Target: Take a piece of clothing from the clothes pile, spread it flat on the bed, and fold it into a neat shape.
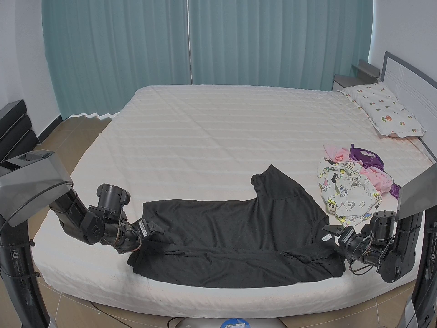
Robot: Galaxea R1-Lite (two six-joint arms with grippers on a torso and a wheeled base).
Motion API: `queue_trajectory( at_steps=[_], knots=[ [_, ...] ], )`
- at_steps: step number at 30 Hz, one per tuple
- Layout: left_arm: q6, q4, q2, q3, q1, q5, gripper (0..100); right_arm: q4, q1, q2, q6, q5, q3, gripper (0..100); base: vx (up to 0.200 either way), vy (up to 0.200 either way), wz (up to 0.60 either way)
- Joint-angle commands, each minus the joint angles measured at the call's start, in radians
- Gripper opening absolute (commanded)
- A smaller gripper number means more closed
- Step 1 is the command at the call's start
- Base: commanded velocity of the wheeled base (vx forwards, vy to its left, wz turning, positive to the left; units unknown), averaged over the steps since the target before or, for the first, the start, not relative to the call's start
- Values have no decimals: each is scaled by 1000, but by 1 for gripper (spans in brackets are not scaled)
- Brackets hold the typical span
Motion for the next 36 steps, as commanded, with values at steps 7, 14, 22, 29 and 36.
queue_trajectory(
  at_steps=[7,14,22,29,36],
  knots=[
    [3,-2,18,-11,-1,8,100,-1,8,1,1,4,2,100,0,0,0],
    [1,-2,37,-23,-1,51,100,-1,8,1,1,4,1,100,0,0,0],
    [-5,0,48,-33,-1,56,0,-1,8,1,0,2,2,100,0,0,0],
    [-45,4,15,-20,5,56,0,-1,6,-2,0,1,5,100,0,0,0],
    [-121,0,-14,-36,32,54,0,-2,4,-2,0,-2,7,100,0,0,0]
  ],
)
